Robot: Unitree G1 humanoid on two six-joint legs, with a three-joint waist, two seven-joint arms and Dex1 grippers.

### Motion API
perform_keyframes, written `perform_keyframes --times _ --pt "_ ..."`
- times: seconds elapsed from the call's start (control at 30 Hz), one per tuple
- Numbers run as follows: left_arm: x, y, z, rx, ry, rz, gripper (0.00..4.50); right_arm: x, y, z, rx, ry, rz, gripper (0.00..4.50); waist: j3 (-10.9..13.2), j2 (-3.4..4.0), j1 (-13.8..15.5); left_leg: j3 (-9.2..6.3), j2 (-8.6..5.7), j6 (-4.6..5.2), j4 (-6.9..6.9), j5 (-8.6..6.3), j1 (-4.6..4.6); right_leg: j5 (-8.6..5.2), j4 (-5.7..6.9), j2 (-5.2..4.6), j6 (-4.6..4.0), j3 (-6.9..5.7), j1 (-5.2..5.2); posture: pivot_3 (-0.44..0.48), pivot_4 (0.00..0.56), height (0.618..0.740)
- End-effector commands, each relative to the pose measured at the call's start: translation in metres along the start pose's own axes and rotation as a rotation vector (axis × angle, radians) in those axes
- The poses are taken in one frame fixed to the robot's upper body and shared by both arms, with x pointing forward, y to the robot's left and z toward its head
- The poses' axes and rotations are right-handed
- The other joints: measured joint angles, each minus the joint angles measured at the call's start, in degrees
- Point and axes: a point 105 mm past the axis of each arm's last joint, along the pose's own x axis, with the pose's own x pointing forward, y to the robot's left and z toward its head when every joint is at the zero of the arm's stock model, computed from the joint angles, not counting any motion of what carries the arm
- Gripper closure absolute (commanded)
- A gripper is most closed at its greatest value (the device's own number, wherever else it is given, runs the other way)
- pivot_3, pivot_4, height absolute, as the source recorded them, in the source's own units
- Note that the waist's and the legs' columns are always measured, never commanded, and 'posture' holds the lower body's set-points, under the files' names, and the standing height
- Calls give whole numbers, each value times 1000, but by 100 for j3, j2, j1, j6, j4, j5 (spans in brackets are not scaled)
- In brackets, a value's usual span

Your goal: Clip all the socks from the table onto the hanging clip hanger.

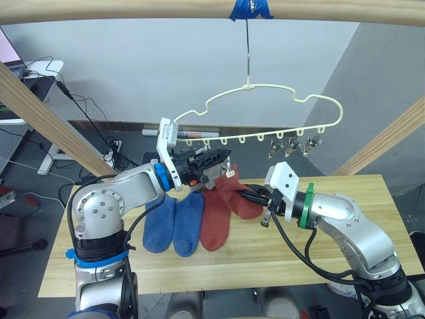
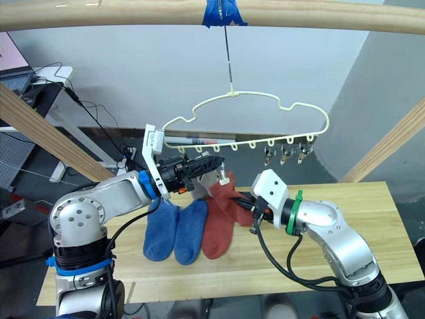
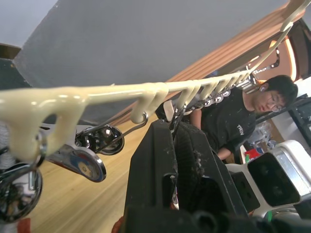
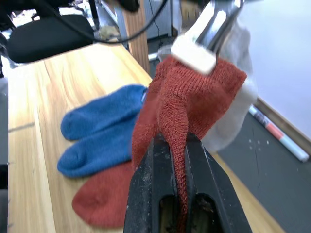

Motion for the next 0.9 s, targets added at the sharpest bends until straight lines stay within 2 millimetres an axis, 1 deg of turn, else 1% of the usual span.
perform_keyframes --times 0.03,0.23,0.3,0.33,0.43,0.53,0.57,0.6,0.73,0.8,0.83,0.9 --pt "0 2 -16 -27 66 12 4500 1 -1 14 -26 -56 -14 4482 0 0 -4 1 0 0 0 0 0 0 -1 0 0 0 -1 -142 280 740" --pt "-1 0 -16 5 75 7 4500 0 -4 18 -9 -74 -28 4482 0 0 -1 1 0 -1 -1 0 -1 0 -1 0 0 0 -2 -144 278 740" --pt "-2 -3 -15 14 65 -13 3856 0 -4 18 -6 -74 -29 4500 0 0 -1 1 0 -1 -1 0 -1 0 -2 0 0 0 -2 -144 278 740" --pt "-2 -4 -14 10 57 -23 3643 0 -5 18 -3 -74 -30 4500 0 0 -1 0 0 -1 -2 0 -1 0 -2 0 0 0 -2 -145 278 740" --pt "-2 -5 -12 4 47 -28 2694 0 -5 17 1 -69 -31 4500 1 0 -4 1 0 -1 -3 0 -2 0 -3 0 0 0 -2 -145 278 740" --pt "-3 -4 -13 10 51 -21 1795 1 -4 10 -7 -49 -28 4500 7 -8 5 -2 0 -1 -2 0 -13 0 1 0 0 -2 -15 -138 280 740" --pt "-4 -5 -12 12 51 -24 1566 1 -5 8 -6 -44 -35 4500 7 -8 6 -2 0 -1 -2 0 -14 0 1 0 0 -1 -16 -138 280 740" --pt "-5 -7 -12 16 54 -29 1187 2 -6 6 -7 -40 -45 4500 7 -8 5 0 -1 -1 -2 0 -14 0 0 0 0 -1 -16 -138 280 740" --pt "-10 -12 -15 43 80 -37 47 4 -12 2 -8 -33 -80 4500 8 -8 5 1 0 -1 -3 0 -15 0 0 -1 0 1 -18 -132 281 740" --pt "-17 -16 -17 79 105 -35 0 5 -17 0 5 -33 -96 3963 8 -8 1 0 0 -1 -5 0 -15 0 0 -1 0 1 -19 -128 282 740" --pt "-21 -16 -18 102 116 -27 0 5 -19 -1 18 -34 -104 3801 10 -8 -10 1 1 -1 -5 1 -14 0 0 0 0 1 -19 -120 283 740" --pt "-28 -14 -16 128 125 -7 0 5 -20 -5 32 -28 -109 3106 13 -6 6 2 1 -1 -8 0 -14 0 1 0 0 3 -22 -115 282 740"
